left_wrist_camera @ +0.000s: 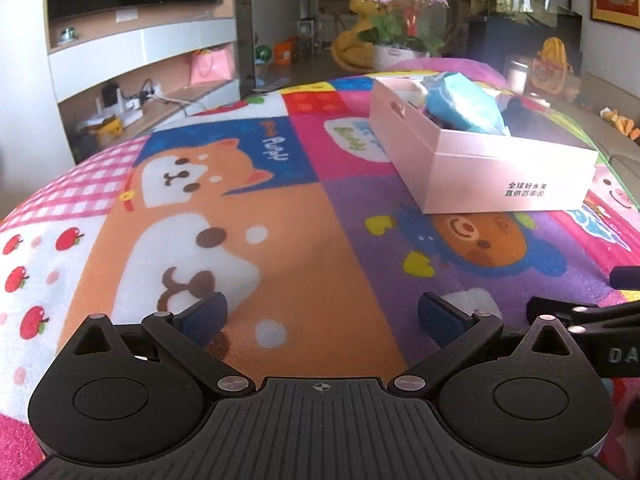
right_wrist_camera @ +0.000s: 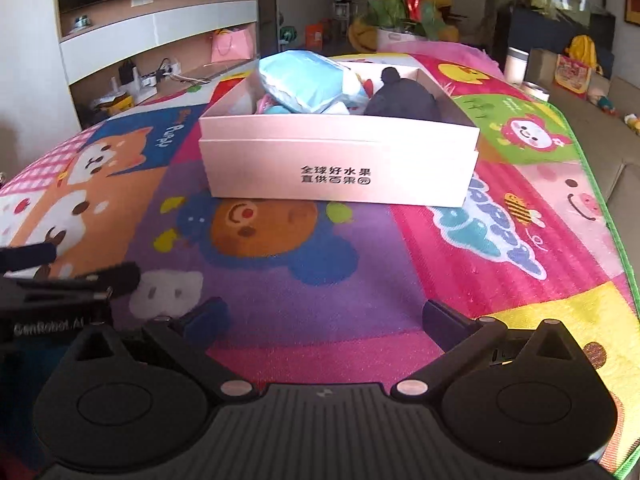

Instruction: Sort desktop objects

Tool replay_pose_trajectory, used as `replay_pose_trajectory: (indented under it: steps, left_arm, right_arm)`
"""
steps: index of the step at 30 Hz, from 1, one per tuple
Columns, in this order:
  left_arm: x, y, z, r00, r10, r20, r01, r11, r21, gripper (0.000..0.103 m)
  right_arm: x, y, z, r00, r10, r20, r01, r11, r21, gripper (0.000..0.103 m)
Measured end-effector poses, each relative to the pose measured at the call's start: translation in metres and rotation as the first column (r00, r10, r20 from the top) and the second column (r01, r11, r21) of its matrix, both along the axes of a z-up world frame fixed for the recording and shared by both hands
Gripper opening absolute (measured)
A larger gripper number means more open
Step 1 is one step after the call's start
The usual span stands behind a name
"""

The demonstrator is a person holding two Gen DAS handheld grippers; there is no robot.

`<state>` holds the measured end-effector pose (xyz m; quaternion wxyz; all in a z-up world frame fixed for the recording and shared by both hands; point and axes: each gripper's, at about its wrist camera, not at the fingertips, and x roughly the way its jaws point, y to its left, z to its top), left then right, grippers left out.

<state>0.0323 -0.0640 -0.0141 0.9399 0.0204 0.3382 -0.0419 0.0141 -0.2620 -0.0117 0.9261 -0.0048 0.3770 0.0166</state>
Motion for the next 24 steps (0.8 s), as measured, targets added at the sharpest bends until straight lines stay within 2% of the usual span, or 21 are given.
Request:
replay_pose_trajectory:
  steps: [7,24]
  left_arm:
    - [0.0007,0.0010,-0.0007,1.000,0.008,-0.003,-0.008,1.000,0.000,0.103]
    - [0.0007,0.0010,-0.0007,1.000,0.008,-0.003,-0.008,1.000,0.001,0.103]
  right_arm:
    - [-0.0033,0.0019,-0.0068,0.995,-0.046,0.084,0.044,0.999,0.021,0.103]
    - [-0.0031,0.0029,-0.0068,0.995,-0.051,0.086,0.050,0.999,0.009,0.103]
